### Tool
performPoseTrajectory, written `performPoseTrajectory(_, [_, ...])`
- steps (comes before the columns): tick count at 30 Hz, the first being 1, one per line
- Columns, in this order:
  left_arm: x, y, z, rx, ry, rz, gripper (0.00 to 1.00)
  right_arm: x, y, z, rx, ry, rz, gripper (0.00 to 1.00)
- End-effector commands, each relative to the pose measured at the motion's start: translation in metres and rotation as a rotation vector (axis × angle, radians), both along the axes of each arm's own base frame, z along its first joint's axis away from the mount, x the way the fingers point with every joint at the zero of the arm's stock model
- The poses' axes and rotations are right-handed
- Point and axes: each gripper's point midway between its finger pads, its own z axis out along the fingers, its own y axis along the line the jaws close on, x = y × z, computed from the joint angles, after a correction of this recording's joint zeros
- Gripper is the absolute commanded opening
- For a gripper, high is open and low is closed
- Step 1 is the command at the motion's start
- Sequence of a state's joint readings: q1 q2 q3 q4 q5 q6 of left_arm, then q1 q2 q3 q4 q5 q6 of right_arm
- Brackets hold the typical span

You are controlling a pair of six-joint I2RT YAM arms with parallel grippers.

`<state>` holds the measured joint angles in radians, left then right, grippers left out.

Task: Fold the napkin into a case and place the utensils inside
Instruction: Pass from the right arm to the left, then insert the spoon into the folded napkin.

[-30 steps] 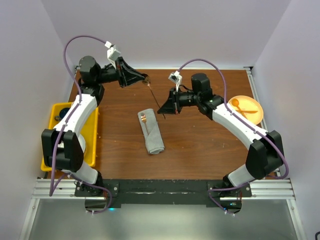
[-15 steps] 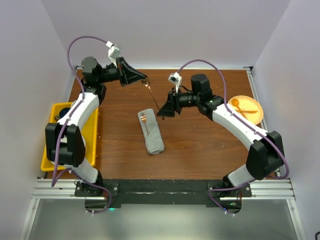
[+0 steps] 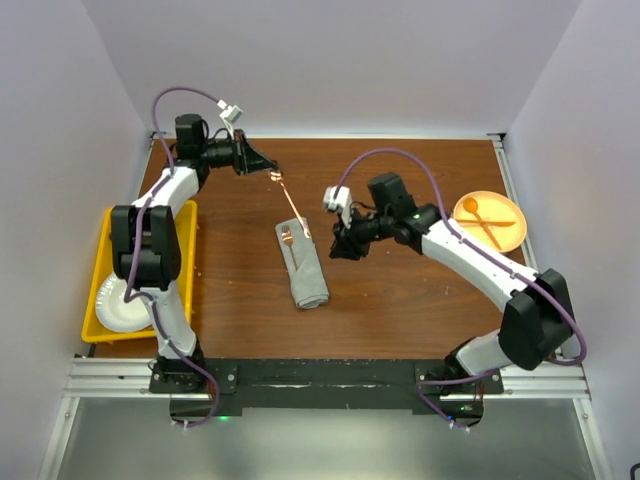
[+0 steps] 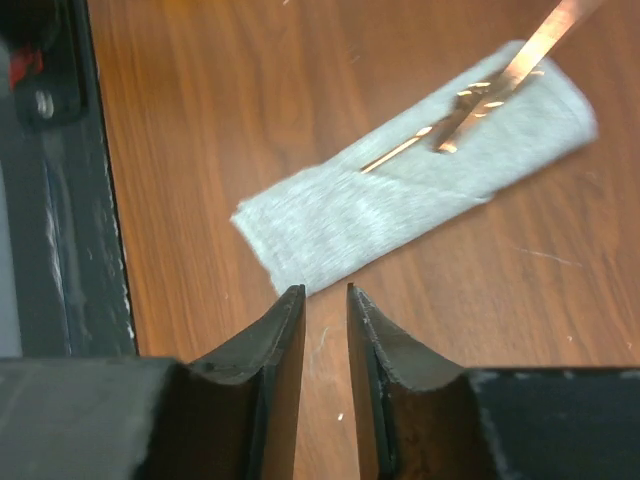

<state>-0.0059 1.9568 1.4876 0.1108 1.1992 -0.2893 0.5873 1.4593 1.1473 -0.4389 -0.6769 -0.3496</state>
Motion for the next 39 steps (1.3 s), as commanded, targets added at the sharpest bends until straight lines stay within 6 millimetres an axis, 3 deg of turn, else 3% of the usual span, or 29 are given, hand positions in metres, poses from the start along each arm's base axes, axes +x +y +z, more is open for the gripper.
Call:
performPoseTrajectory(1, [0.004, 0.003, -0.026, 0.067, 0.002, -0.034, 0.0, -0.018, 0.002, -0.024, -0.127, -0.201, 0.196, 0.19])
performPoseTrajectory(3, [0.008, 0.004, -0.044, 0.091, 0.028, -0.036, 0.0, -0.029, 0.01, -0.035, -0.144, -0.238, 0.261, 0.14])
performPoseTrajectory(7, [0.016, 0.006, -0.056, 0.121, 0.025, -0.037, 0.0, -0.044, 0.021, -0.063, -0.182, -0.324, 0.365, 0.12])
performPoseTrajectory(18, [0.019, 0.006, -0.092, 0.179, 0.044, -0.034, 0.0, -0.066, 0.057, -0.098, -0.176, -0.462, 0.494, 0.08])
performPoseTrajectory(23, [0.015, 0.001, -0.107, 0.204, 0.057, -0.052, 0.0, -0.075, 0.056, -0.119, -0.197, -0.447, 0.549, 0.08])
performPoseTrajectory(27, [0.006, -0.005, -0.114, 0.194, 0.077, -0.076, 0.0, -0.07, 0.053, -0.135, -0.234, -0.507, 0.561, 0.07])
performPoseTrajectory(39, [-0.015, -0.02, -0.123, 0.164, 0.125, -0.111, 0.0, -0.064, 0.051, -0.153, -0.317, -0.589, 0.571, 0.05])
